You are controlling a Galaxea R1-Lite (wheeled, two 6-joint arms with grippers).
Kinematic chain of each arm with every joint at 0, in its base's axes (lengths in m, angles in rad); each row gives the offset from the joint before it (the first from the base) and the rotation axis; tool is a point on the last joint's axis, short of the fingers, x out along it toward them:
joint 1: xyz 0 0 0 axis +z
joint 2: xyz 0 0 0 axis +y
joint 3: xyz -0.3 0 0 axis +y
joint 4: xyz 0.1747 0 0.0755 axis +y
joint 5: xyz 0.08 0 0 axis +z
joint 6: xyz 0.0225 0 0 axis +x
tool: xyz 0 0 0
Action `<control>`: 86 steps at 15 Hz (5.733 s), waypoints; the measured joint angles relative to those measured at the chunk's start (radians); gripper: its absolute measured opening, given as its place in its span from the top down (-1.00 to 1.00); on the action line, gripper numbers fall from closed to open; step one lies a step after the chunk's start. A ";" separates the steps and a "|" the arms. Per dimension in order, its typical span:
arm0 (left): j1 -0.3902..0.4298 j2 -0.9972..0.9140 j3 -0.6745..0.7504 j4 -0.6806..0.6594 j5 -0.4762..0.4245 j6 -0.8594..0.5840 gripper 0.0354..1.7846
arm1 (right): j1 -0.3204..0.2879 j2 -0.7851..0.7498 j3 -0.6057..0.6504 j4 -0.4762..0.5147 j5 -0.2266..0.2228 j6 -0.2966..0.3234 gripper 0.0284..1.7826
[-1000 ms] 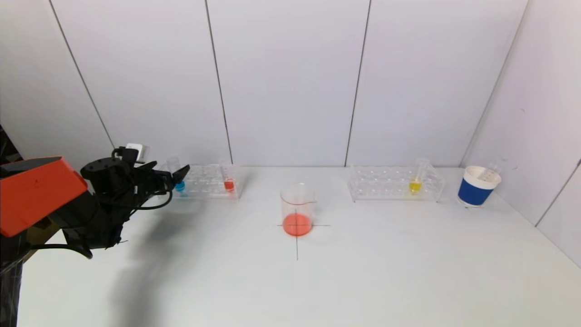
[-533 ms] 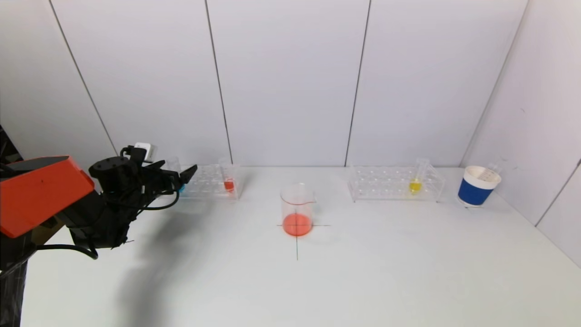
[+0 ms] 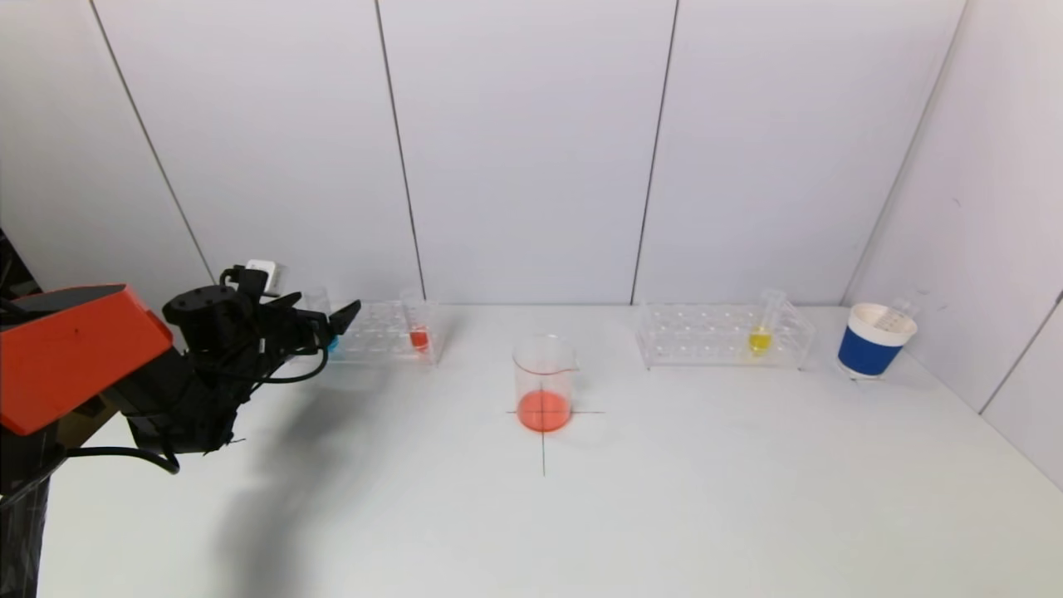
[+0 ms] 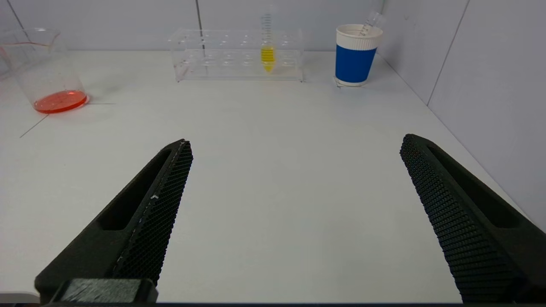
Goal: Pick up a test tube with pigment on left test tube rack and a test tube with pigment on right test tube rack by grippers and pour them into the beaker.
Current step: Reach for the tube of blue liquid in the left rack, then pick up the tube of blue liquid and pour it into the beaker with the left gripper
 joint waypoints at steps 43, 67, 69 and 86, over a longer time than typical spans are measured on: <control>0.010 0.000 -0.009 0.005 0.001 0.000 0.54 | 0.000 0.000 0.000 0.000 0.000 0.000 -0.99; -0.008 -0.329 -0.133 0.335 -0.006 -0.005 0.54 | 0.000 0.000 0.000 0.000 0.000 0.000 -0.99; -0.022 -0.373 -0.149 0.398 -0.008 -0.005 0.54 | 0.000 0.000 0.000 0.000 0.000 0.000 -0.99; -0.304 -0.633 -0.294 0.751 0.000 0.143 0.54 | 0.000 0.000 0.000 0.000 0.000 0.000 -0.99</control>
